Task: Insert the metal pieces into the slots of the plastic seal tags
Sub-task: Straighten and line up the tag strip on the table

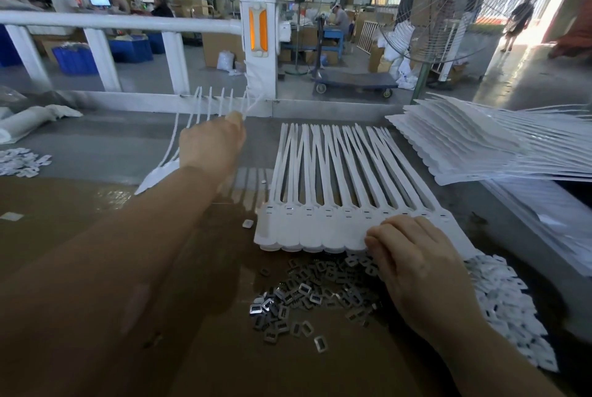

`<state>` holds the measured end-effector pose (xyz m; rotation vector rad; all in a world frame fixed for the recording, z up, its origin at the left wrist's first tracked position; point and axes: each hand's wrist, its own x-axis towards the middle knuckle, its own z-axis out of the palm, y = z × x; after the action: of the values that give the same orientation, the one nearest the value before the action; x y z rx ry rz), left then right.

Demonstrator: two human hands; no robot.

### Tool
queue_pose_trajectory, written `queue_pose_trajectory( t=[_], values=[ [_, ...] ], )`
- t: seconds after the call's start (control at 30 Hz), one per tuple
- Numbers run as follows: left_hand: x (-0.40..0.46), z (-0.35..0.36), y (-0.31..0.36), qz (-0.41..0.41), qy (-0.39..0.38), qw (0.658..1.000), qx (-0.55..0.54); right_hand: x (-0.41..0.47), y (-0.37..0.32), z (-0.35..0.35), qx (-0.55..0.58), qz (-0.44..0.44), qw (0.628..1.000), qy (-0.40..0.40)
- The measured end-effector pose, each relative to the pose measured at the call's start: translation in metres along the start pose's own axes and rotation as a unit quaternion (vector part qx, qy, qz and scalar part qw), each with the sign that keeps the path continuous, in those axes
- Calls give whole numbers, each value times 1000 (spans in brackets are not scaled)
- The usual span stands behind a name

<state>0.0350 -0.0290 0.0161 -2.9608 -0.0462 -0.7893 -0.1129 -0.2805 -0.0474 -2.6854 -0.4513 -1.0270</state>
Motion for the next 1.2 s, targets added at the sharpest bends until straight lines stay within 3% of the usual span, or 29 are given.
queue_pose_trajectory(
  t=[0.3, 0.47, 0.6, 0.8, 0.9, 0.97, 1.07, 1.13, 1.2],
  values=[
    [-32, -55, 60, 170, 108, 980, -4, -1, 0, 0, 0, -5, 1000, 8],
    [-61, -72, 94, 257, 70, 963, -39, 0, 1, 0, -5, -6, 1000, 20],
    [-82, -64, 112, 312, 22, 947, -79, -1, 4, -2, 8, -9, 997, 76],
    [-105, -40, 120, 347, -35, 931, -106, -1, 5, -4, 3, -10, 994, 112],
    [-107, -39, 113, 325, -93, 922, -188, -1, 6, -5, -3, -14, 992, 123],
    [-104, -44, 104, 263, -132, 909, -294, -1, 5, -5, -5, -10, 992, 129],
    [-96, -49, 81, 165, -110, 895, -399, -2, 5, -5, -15, -2, 991, 130],
    [-86, -45, 58, 93, -54, 916, -386, -2, 4, -5, -21, -1, 992, 128],
    [-76, -36, 35, 18, -57, 952, -301, -3, 4, -4, -27, -1, 992, 125]
  ],
)
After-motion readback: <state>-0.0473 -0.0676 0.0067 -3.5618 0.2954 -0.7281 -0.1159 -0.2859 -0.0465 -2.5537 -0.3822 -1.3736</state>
